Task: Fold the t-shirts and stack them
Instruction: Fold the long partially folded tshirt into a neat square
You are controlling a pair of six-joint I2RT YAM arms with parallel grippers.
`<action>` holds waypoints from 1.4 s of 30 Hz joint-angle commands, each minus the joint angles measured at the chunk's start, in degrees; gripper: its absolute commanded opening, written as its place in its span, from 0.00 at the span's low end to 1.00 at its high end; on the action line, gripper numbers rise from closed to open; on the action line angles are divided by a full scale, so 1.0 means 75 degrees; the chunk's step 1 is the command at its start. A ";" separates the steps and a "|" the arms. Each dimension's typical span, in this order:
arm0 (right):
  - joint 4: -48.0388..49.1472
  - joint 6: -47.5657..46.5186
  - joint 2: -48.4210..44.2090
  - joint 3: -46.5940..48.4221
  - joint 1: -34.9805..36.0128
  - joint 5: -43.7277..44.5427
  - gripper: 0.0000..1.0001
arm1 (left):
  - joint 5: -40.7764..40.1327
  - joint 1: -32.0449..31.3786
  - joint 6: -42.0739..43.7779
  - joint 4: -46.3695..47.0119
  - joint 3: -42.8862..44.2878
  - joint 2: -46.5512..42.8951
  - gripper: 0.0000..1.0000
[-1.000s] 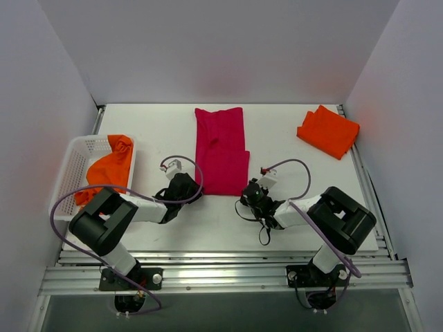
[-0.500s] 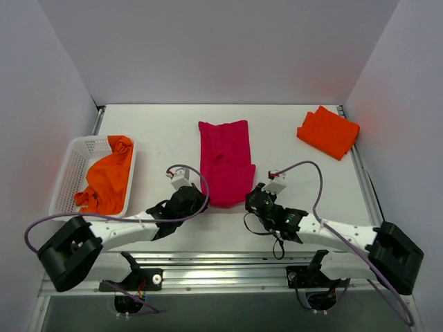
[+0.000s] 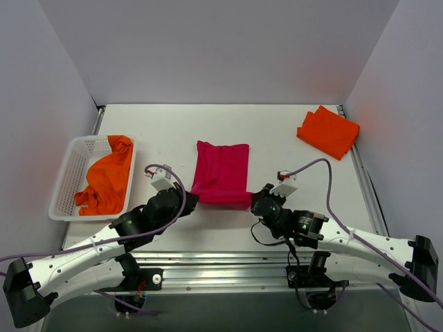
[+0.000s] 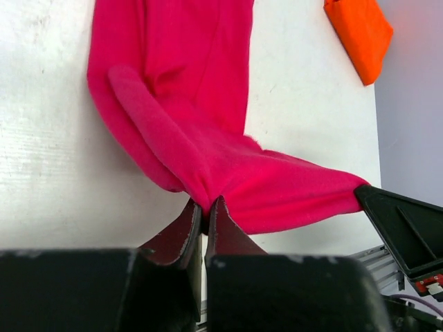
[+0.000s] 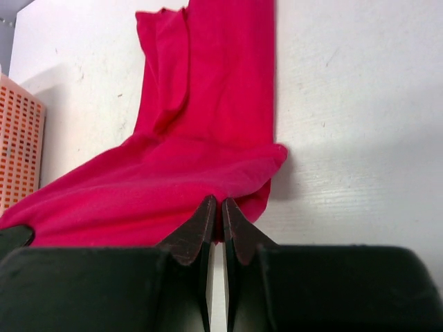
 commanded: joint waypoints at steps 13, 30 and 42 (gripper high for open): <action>0.0136 -0.1572 0.1799 0.1708 -0.0955 0.0945 0.00 | 0.0506 0.1661 0.1220 0.0598 0.1686 0.1473 0.02; 0.0294 -0.2990 0.9235 0.8531 -0.5337 -0.0298 0.95 | 0.4758 0.5106 0.2626 0.1647 0.9737 1.0468 0.94; 0.1153 -0.2887 0.7359 0.6542 -0.5035 -0.1246 1.00 | 0.5686 0.5763 0.2767 0.2614 0.8827 0.9222 0.94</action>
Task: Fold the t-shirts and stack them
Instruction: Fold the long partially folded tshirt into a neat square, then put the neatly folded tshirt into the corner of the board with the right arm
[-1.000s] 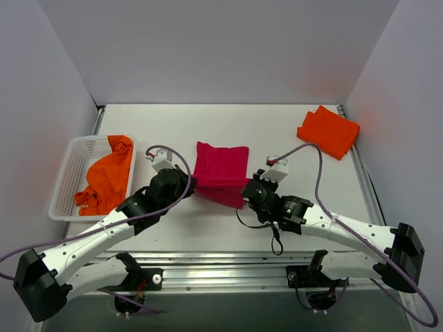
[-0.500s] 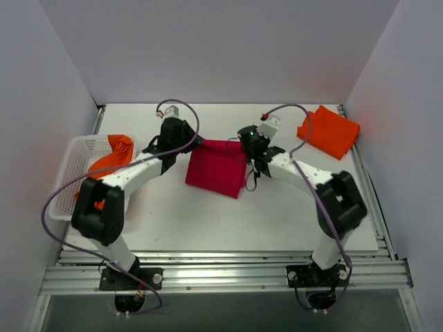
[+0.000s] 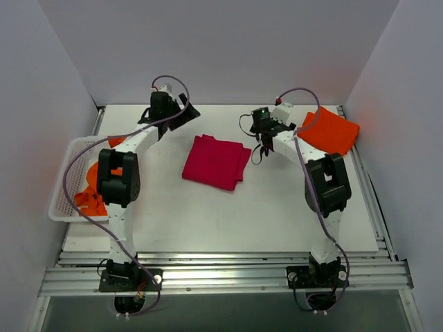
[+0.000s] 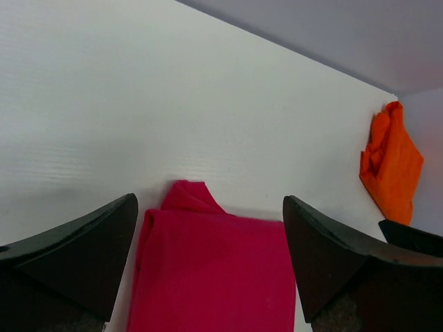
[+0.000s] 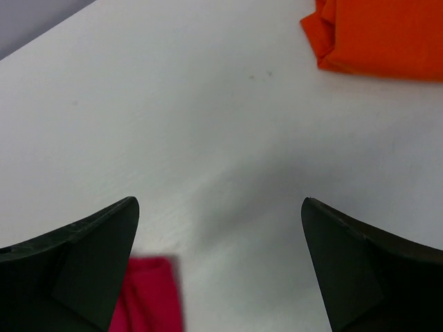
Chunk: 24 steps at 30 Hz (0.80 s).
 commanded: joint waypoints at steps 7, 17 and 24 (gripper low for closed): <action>0.2688 0.0763 -0.3015 -0.4234 0.0980 -0.2103 1.00 | 0.0169 0.0078 0.0308 0.1596 -0.2013 -0.2219 0.94; 0.4251 0.1244 -0.2644 -0.5753 0.1027 -0.3147 1.00 | 0.0169 0.0078 0.0203 0.2394 -0.3258 -0.2630 0.94; 0.4873 0.1420 -0.1566 -0.5496 0.1156 -0.3476 1.00 | 0.0121 0.0078 0.0390 0.2477 -0.3353 -0.2595 0.94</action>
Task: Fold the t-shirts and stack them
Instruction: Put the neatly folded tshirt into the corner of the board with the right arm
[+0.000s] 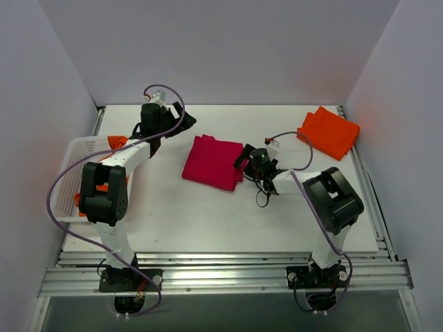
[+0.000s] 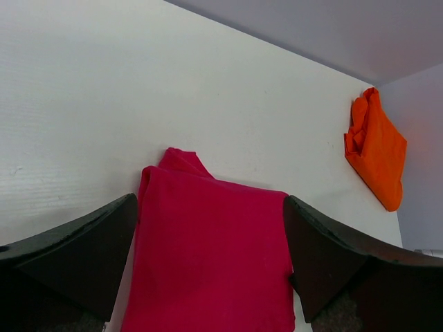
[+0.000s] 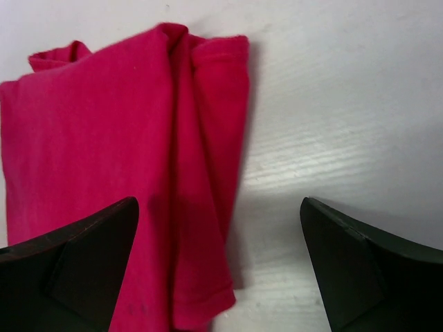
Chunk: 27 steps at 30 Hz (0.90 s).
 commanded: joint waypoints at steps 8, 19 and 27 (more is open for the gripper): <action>0.0436 0.0328 0.1409 0.0741 0.0309 -0.0531 1.00 | -0.0056 0.0066 0.0262 0.0594 0.0063 0.0008 0.94; 0.0098 -0.0011 0.2160 0.1561 0.0029 -0.0824 0.00 | 0.0166 0.0359 -0.0077 0.1015 -0.0511 -0.0155 0.95; -0.3392 -0.1790 0.1539 0.4745 -0.0827 0.0638 0.00 | 0.0307 0.0383 -0.0721 0.2244 -0.1927 -0.0601 0.96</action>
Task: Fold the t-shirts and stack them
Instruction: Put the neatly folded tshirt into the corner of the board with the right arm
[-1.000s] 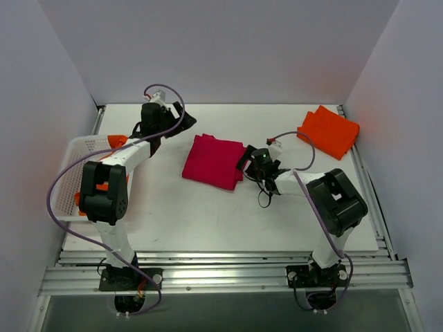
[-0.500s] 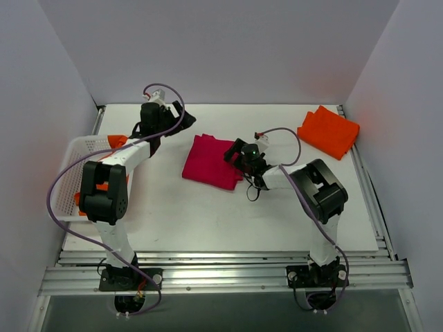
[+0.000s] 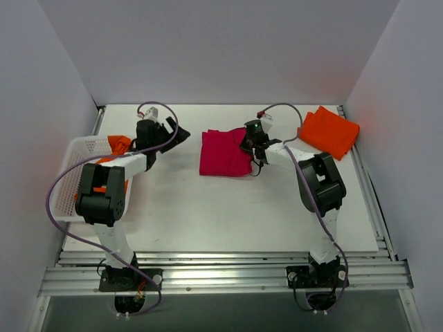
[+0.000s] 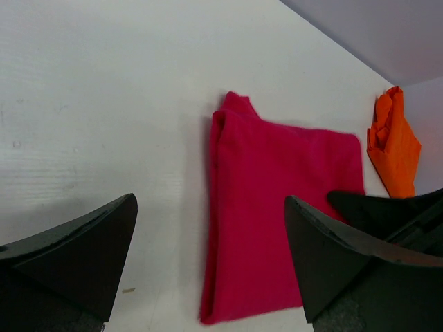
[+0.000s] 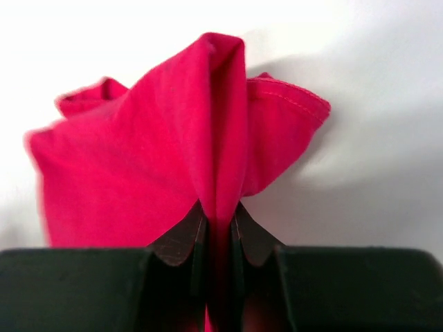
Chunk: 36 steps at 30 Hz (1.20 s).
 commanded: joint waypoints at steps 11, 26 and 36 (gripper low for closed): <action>-0.4253 -0.2411 0.0066 0.4660 -0.2091 0.1764 0.00 | 0.0533 0.0015 -0.0642 0.2196 -0.1111 -0.0096 0.96; -0.4125 -0.2659 0.1097 0.5375 -0.4190 0.0616 0.00 | 0.0896 0.0015 -0.0876 0.2689 -0.1252 0.0057 0.98; -0.3644 -0.2319 0.2231 0.7468 -0.2949 -0.1282 0.00 | 0.0955 0.0015 -0.0947 0.2912 -0.1205 0.0233 0.98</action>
